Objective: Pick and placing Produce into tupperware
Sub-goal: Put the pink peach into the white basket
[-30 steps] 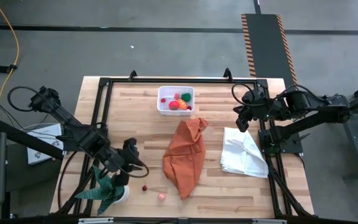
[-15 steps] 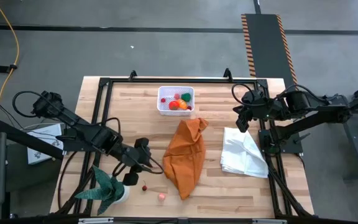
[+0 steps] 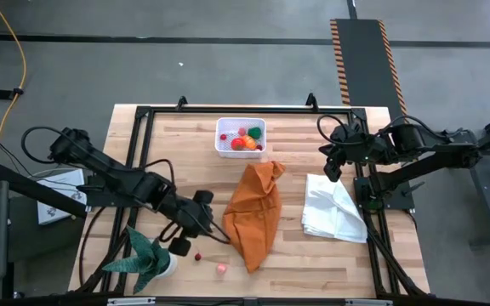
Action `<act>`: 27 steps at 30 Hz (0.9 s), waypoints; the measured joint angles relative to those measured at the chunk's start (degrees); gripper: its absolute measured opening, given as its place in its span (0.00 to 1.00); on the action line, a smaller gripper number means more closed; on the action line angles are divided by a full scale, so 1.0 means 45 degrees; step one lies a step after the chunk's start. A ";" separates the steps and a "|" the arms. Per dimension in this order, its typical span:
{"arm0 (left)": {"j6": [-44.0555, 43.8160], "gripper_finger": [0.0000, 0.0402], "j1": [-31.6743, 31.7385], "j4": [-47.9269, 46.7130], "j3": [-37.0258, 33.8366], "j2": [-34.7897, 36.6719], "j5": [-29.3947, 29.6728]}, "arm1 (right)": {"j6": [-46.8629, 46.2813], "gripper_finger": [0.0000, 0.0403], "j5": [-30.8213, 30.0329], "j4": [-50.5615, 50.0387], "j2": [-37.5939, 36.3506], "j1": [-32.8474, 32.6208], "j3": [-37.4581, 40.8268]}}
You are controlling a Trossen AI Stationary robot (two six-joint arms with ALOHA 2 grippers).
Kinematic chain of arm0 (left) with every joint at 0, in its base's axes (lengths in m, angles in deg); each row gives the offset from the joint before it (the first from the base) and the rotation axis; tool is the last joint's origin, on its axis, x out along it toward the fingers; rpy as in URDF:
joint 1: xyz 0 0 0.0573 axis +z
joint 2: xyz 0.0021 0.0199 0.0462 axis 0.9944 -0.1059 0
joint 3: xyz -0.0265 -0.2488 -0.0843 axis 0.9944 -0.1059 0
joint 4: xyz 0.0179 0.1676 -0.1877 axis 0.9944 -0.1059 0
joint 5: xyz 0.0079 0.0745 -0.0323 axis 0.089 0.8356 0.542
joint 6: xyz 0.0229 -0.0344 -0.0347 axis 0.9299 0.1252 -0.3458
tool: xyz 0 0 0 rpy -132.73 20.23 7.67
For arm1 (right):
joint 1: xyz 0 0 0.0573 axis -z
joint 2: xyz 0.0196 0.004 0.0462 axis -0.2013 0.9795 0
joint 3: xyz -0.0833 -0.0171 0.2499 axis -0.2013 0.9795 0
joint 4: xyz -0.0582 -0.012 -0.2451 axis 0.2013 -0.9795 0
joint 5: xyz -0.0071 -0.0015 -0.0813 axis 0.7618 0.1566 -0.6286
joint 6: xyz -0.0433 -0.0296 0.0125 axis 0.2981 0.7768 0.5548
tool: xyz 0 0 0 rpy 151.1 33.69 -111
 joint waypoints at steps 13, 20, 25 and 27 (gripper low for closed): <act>-0.1314 0.08 0.1094 0.0039 0.0652 -0.1182 -0.0787 | 0.0000 0.00 0.0008 0.0005 0.0004 0.0000 0.0002; -0.2730 0.05 0.1406 -0.0139 0.1210 -0.1443 0.0017 | 0.0092 0.00 0.0009 0.0005 0.0000 0.0000 0.0000; -0.4326 0.03 0.1371 0.0188 0.1287 -0.1482 0.1458 | 0.0122 0.00 0.0013 0.0005 0.0005 0.0000 0.0002; -0.5157 0.01 0.1366 0.0257 0.1287 -0.1477 0.1863 | 0.0206 0.00 0.0009 0.0005 0.0000 0.0000 0.0000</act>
